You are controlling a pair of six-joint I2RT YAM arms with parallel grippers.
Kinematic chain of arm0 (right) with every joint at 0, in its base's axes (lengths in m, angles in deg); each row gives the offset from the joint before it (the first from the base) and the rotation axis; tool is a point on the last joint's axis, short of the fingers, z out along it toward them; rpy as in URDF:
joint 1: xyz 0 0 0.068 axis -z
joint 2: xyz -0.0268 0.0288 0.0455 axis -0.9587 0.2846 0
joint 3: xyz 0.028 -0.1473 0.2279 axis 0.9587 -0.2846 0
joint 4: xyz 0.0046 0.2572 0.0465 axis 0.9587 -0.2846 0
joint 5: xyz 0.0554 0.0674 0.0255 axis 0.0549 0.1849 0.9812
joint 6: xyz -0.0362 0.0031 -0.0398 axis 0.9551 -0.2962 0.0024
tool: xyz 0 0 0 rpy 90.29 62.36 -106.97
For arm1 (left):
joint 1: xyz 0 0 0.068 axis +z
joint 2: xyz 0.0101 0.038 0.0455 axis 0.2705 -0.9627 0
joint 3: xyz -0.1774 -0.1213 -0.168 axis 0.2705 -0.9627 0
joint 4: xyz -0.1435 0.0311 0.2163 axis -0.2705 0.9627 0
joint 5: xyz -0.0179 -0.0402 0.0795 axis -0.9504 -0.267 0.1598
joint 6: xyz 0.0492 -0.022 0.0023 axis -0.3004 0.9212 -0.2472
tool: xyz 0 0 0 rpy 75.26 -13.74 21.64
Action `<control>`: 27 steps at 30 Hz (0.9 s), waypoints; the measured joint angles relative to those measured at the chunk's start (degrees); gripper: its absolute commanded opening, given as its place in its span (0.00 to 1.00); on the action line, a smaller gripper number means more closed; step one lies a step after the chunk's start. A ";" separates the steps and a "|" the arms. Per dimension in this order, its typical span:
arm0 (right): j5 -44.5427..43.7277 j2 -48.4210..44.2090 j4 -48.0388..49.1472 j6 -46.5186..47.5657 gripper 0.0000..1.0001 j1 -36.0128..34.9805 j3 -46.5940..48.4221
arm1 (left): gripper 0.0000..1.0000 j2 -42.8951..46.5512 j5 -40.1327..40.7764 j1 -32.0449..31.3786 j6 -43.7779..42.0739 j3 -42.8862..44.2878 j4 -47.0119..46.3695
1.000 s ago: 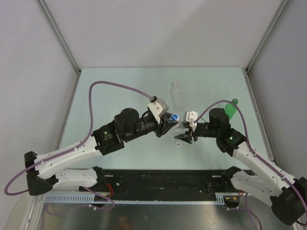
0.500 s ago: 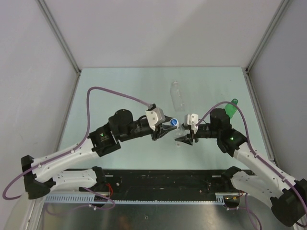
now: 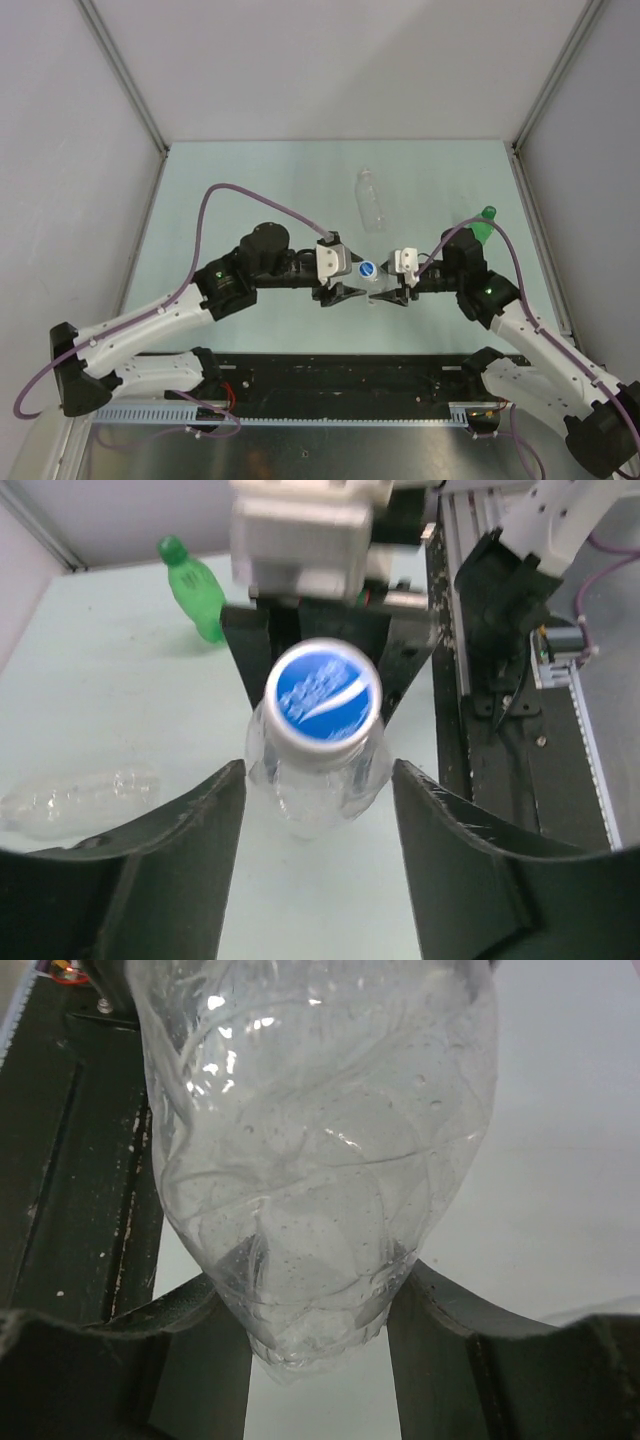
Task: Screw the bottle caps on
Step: Screw the bottle cap onto the plastic bottle.
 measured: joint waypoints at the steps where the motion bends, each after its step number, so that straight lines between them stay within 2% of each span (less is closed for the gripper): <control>1: 0.20 -0.04 -0.02 0.70 0.00 0.02 0.00 | 0.79 -0.13 -0.44 0.20 -0.42 0.00 0.98; 3: 1.79 -0.31 0.24 1.73 0.00 0.00 0.20 | 0.93 -0.42 -0.46 0.79 -1.22 0.00 3.78; 6: 3.15 -1.11 0.94 2.51 0.00 -0.09 0.52 | 0.99 -0.83 -0.33 1.75 -1.66 -0.11 6.80; 9: 2.97 -1.20 2.05 1.90 0.00 -0.07 0.90 | 0.99 -0.81 0.44 2.10 -0.96 -0.20 8.11; 13: -1.03 -0.24 4.28 -1.18 0.00 -0.07 0.98 | 1.00 -0.46 5.33 2.10 3.41 0.15 8.79; 22: -17.97 3.98 9.51 -9.16 0.00 -0.13 0.98 | 0.99 3.82 17.18 2.12 23.61 7.41 10.23; 27: -27.41 4.90 14.36 -11.58 0.00 -1.60 0.55 | 0.96 4.44 23.02 2.12 33.27 15.91 12.72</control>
